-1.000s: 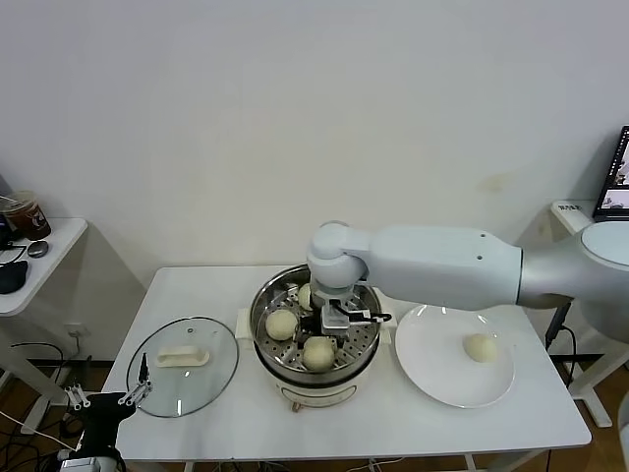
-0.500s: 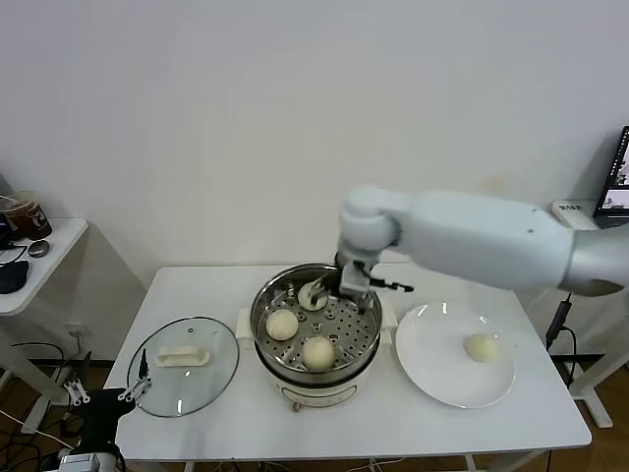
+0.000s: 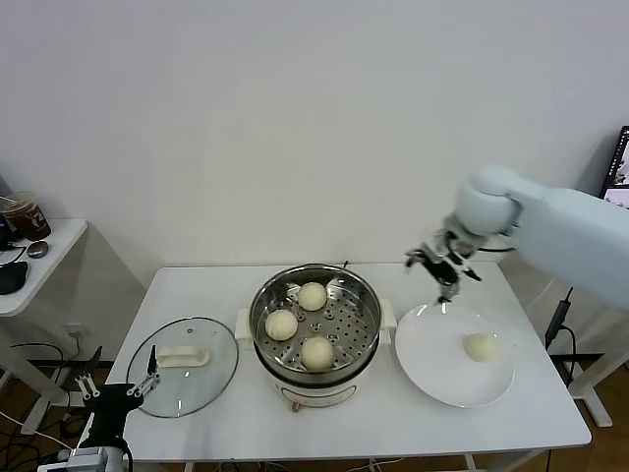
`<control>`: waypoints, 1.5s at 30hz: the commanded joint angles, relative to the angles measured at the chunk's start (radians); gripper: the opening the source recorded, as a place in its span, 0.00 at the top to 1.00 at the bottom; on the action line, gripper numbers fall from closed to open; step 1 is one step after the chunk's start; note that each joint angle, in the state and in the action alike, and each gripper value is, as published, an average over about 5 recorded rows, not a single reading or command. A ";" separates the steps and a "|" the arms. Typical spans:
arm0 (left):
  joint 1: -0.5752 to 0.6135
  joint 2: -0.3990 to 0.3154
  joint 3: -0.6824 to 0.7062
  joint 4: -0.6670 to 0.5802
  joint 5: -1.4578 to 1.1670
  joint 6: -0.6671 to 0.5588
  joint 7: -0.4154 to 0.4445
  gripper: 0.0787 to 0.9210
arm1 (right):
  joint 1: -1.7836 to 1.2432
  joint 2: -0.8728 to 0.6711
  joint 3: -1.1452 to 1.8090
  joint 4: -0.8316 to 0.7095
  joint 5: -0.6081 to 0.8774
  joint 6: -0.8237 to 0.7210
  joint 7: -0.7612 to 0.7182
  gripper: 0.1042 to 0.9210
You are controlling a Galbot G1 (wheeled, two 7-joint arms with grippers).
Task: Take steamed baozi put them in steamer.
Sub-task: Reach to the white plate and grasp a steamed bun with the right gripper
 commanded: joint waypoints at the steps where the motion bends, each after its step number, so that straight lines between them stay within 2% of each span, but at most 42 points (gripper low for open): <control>1: 0.000 0.002 0.002 0.004 0.002 0.000 0.001 0.12 | -0.372 -0.201 0.292 -0.088 -0.102 -0.077 -0.005 0.12; 5: 0.004 0.002 -0.001 0.003 0.006 0.001 0.001 0.12 | -0.548 -0.186 0.440 -0.167 -0.170 -0.031 0.006 0.12; 11: 0.008 -0.005 0.000 0.002 0.014 0.002 0.002 0.12 | -0.643 -0.131 0.523 -0.248 -0.248 0.011 0.028 0.12; 25: 0.021 -0.011 -0.009 -0.004 0.016 0.000 0.001 0.12 | -0.660 0.060 0.539 -0.432 -0.333 0.053 0.077 0.12; 34: 0.021 -0.015 -0.008 -0.005 0.018 -0.001 0.001 0.12 | -0.661 0.095 0.540 -0.459 -0.356 0.051 0.101 0.12; 37: 0.021 -0.016 -0.006 -0.007 0.020 -0.001 0.001 0.12 | -0.660 0.097 0.541 -0.456 -0.355 0.045 0.098 0.16; 45: 0.027 -0.018 -0.006 -0.014 0.020 -0.002 0.001 0.12 | -0.638 0.082 0.527 -0.423 -0.326 0.024 0.071 0.41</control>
